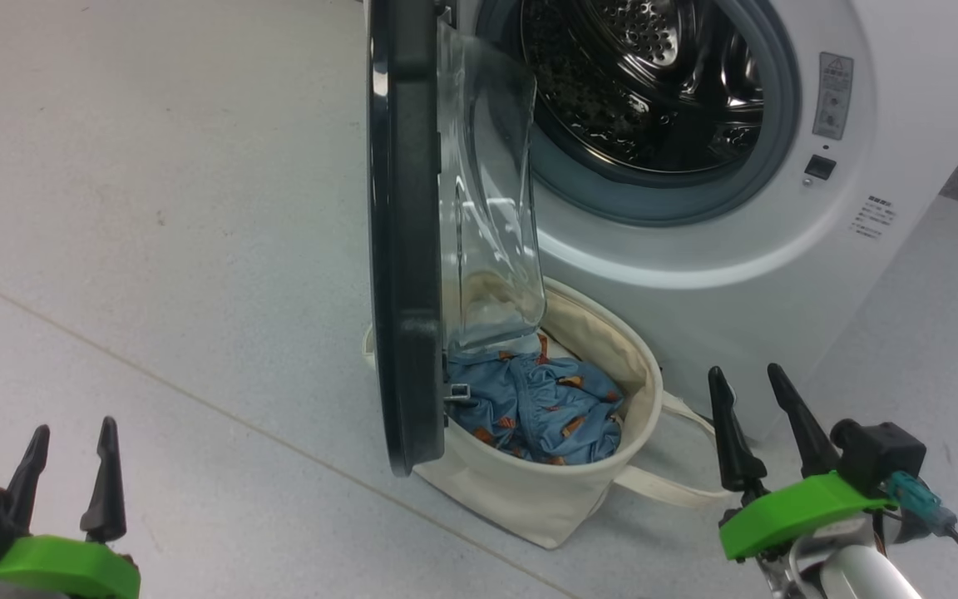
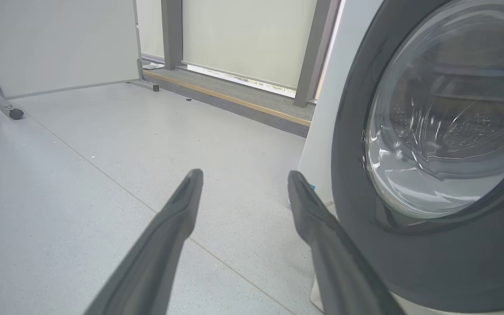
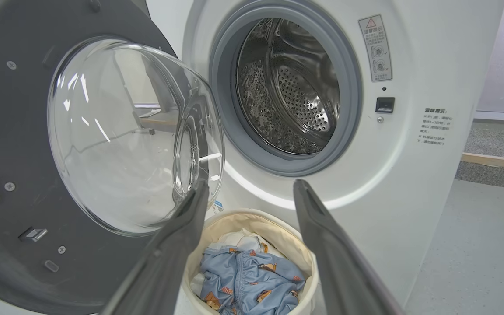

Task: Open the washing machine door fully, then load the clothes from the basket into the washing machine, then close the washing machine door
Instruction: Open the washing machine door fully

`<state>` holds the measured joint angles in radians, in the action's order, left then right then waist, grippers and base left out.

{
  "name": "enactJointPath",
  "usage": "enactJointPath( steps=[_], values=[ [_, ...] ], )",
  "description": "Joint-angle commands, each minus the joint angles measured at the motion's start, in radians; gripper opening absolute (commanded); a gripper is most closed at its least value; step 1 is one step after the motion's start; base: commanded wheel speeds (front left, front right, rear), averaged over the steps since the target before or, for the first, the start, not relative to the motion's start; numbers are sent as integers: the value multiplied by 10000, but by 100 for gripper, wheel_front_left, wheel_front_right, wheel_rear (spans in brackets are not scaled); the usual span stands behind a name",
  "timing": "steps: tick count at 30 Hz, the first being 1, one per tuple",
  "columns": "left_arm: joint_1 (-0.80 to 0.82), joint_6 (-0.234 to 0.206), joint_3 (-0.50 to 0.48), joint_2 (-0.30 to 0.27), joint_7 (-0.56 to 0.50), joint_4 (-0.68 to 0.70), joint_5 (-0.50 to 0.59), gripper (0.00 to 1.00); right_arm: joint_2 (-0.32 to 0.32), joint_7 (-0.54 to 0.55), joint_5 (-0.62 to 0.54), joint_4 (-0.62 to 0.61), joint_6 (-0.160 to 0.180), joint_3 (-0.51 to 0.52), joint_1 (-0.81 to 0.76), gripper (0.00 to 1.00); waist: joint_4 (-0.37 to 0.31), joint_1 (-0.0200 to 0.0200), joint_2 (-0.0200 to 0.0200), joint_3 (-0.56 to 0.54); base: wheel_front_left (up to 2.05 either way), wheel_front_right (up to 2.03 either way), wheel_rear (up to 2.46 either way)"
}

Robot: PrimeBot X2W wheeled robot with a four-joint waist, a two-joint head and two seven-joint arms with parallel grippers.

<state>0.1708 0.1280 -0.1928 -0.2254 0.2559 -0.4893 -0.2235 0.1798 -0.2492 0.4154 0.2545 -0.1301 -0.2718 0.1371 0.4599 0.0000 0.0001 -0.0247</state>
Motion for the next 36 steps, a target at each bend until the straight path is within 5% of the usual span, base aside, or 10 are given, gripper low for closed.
enactJointPath(
  steps=[1, 5, 6, 7, 13, 24, 36],
  values=[
    [453, 19, -294, -368, 59, 272, -56, 100, 2, -125, -6, -245, -6, -148, 369, 100, -12, 0, -1, 3, 0, 0, 0],
    [448, 20, -272, -354, 59, 204, -91, 100, -20, -125, -15, -208, -6, -165, 368, 100, -46, 0, -1, -2, 0, 0, 0],
    [456, 20, -250, -351, 59, 197, -101, 91, -26, -125, -19, -193, -6, -167, 368, 100, -55, 0, -1, -7, 0, 0, 0],
    [480, 21, -181, -325, 59, 199, -129, 0, -38, -125, -18, -161, -6, -182, 372, 100, -77, 0, -1, -22, 0, 0, 0],
    [692, 23, 286, -191, 59, 773, 66, 0, -81, -126, 26, -116, -6, -114, 327, 100, -129, 0, -1, -128, 0, 0, 0],
    [1184, 25, 2678, 1209, 56, 3953, 355, 0, -213, -126, 189, 13, -6, -265, 131, 100, -348, 0, -1, -399, 0, 0, 0],
    [1095, -173, 4299, 1616, -398, 3255, 386, 0, -87, -126, 272, 34, -6, -371, 228, 100, -822, 0, -1, -125, 0, 0, 0]
  ],
)
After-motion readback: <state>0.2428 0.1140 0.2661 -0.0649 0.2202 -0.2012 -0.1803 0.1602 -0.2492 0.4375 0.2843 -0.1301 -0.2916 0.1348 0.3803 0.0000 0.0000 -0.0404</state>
